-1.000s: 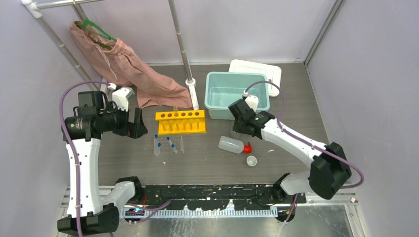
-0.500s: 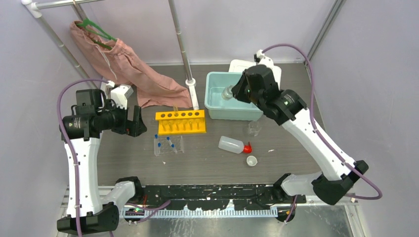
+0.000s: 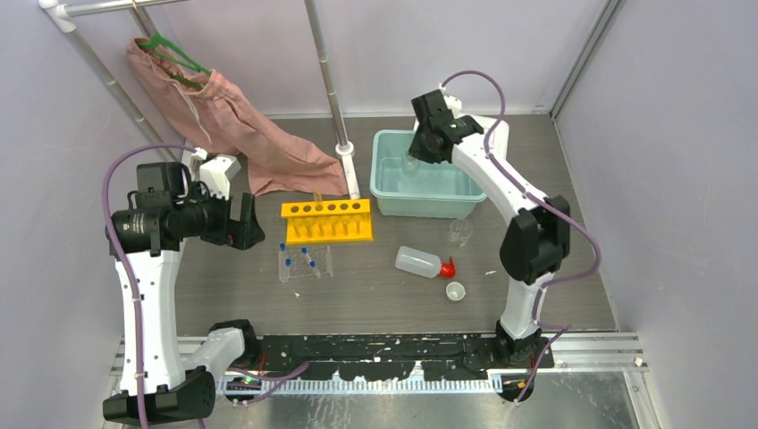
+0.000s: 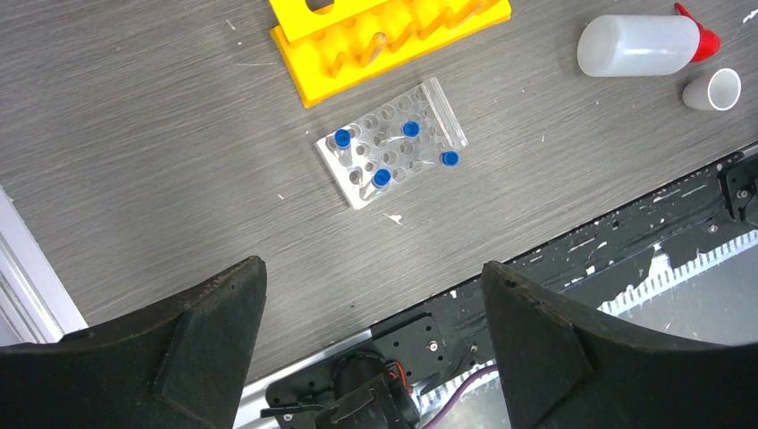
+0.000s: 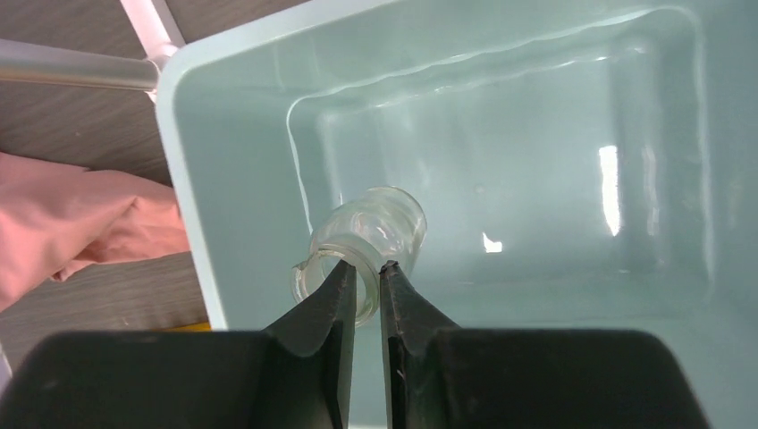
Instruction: Organize the chemistry lab equipment
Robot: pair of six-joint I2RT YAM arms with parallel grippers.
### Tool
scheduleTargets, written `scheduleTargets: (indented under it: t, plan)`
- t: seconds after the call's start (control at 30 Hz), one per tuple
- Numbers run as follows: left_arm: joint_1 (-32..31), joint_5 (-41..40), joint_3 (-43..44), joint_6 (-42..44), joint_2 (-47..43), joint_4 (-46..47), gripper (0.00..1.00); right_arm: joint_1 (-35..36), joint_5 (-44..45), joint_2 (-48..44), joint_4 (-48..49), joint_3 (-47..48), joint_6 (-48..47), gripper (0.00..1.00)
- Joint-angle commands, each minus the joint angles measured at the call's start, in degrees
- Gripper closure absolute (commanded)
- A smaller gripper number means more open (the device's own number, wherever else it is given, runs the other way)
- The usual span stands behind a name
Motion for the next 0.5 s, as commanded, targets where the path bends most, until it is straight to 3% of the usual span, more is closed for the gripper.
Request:
scheduleTargets:
  t: [0.0, 0.27, 0.47]
  plan:
    - [-0.05, -0.26, 1.43, 0.4, -0.92, -0.05, 0.1, 0.17, -4.06, 4.54, 4.53, 7.38, 1.55, 0.99]
    - [-0.1, -0.55, 0.4, 0.76, -1.36, 0.13, 0.11, -1.45, -12.74, 14.32, 8.98, 9.84, 7.61, 0.99]
    - [-0.07, -0.63, 0.26, 0.99, -1.36, 0.03, 0.11, -4.86, -20.93, 16.85, 16.0, 3.85, 15.55, 0.99]
